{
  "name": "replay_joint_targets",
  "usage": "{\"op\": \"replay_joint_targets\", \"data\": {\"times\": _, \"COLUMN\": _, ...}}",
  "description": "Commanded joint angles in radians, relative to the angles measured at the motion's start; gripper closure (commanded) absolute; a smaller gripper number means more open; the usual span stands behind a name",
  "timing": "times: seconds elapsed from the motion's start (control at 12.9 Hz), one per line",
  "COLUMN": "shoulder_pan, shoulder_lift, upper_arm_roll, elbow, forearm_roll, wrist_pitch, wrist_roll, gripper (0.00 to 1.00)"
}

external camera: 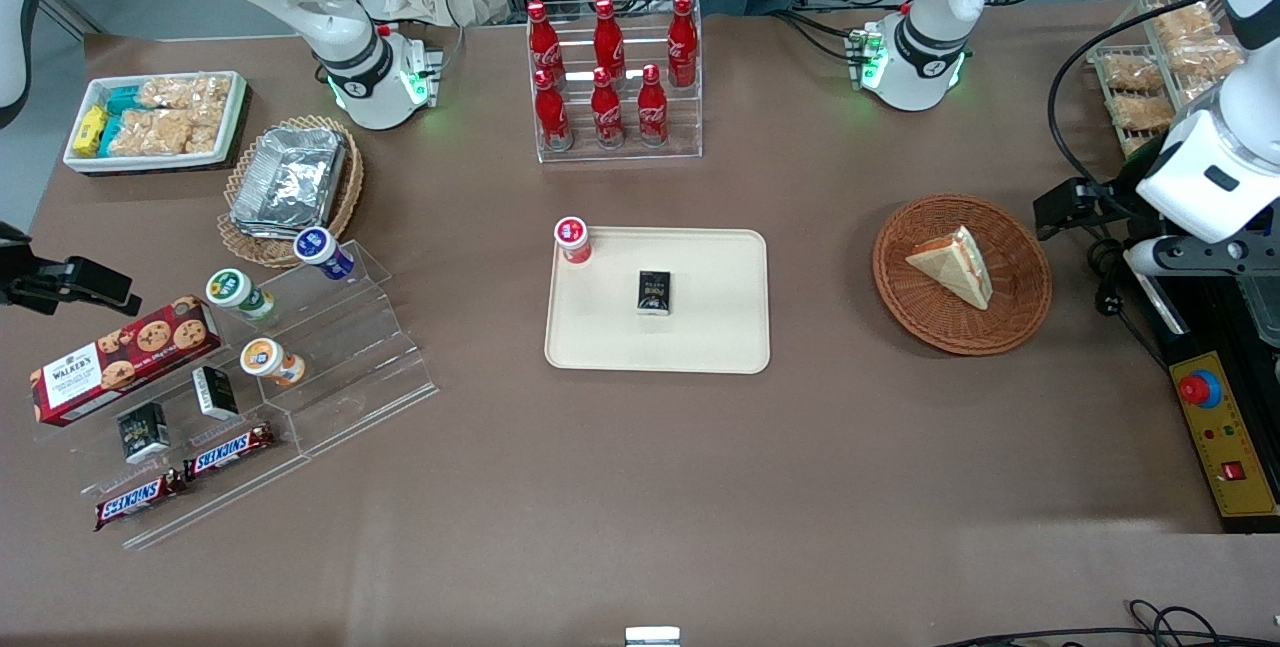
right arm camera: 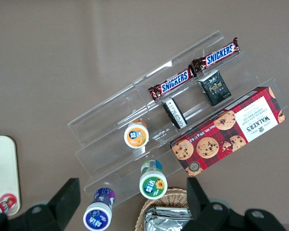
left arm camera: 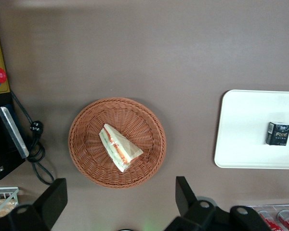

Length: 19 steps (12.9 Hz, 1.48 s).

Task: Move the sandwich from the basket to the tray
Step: 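Move the left gripper over the wrapped sandwich in the wicker basket and lower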

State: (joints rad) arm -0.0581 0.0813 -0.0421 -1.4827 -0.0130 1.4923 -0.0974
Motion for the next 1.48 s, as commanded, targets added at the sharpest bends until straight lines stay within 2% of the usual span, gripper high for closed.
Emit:
{"op": "replay_joint_targets", "data": {"times": 0.0, "shoulder_pan": 0.009, "shoulder_lift": -0.008, "upper_arm_roll": 0.005, "elbow": 0.004, "forearm_roll": 0.016, "wrist_pitch": -0.024, "wrist_roll": -0.011, "gripper": 0.00}}
{"op": "replay_joint_targets", "data": {"times": 0.23, "shoulder_pan": 0.009, "shoulder_lift": -0.005, "upper_arm_roll": 0.004, "elbow": 0.006, "forearm_roll": 0.016, "wrist_pitch": -0.037, "wrist_roll": -0.071, "gripper": 0.00}}
{"op": "replay_joint_targets", "data": {"times": 0.47, "shoulder_pan": 0.009, "shoulder_lift": -0.020, "upper_arm_roll": 0.004, "elbow": -0.023, "forearm_roll": 0.011, "wrist_pitch": -0.122, "wrist_roll": -0.380, "gripper": 0.00}}
{"op": "replay_joint_targets", "data": {"times": 0.54, "shoulder_pan": 0.009, "shoulder_lift": -0.062, "upper_arm_roll": 0.004, "elbow": -0.080, "forearm_roll": 0.014, "wrist_pitch": -0.116, "wrist_roll": -0.463, "gripper": 0.00}}
{"op": "replay_joint_targets", "data": {"times": 0.7, "shoulder_pan": 0.011, "shoulder_lift": -0.217, "upper_arm_roll": 0.011, "elbow": -0.274, "forearm_roll": 0.014, "wrist_pitch": -0.061, "wrist_roll": -0.493, "gripper": 0.00}}
{"op": "replay_joint_targets", "data": {"times": 0.93, "shoulder_pan": 0.009, "shoulder_lift": -0.533, "upper_arm_roll": 0.033, "elbow": -0.733, "forearm_roll": 0.011, "wrist_pitch": 0.197, "wrist_roll": -0.632, "gripper": 0.00}}
{"op": "replay_joint_targets", "data": {"times": 1.09, "shoulder_pan": 0.006, "shoulder_lift": -0.549, "upper_arm_roll": 0.025, "elbow": -0.783, "forearm_roll": 0.011, "wrist_pitch": 0.229, "wrist_roll": -0.717, "gripper": 0.00}}
{"op": "replay_joint_targets", "data": {"times": 1.4, "shoulder_pan": 0.004, "shoulder_lift": -0.545, "upper_arm_roll": 0.025, "elbow": -0.801, "forearm_roll": 0.011, "wrist_pitch": 0.247, "wrist_roll": -0.740, "gripper": 0.00}}
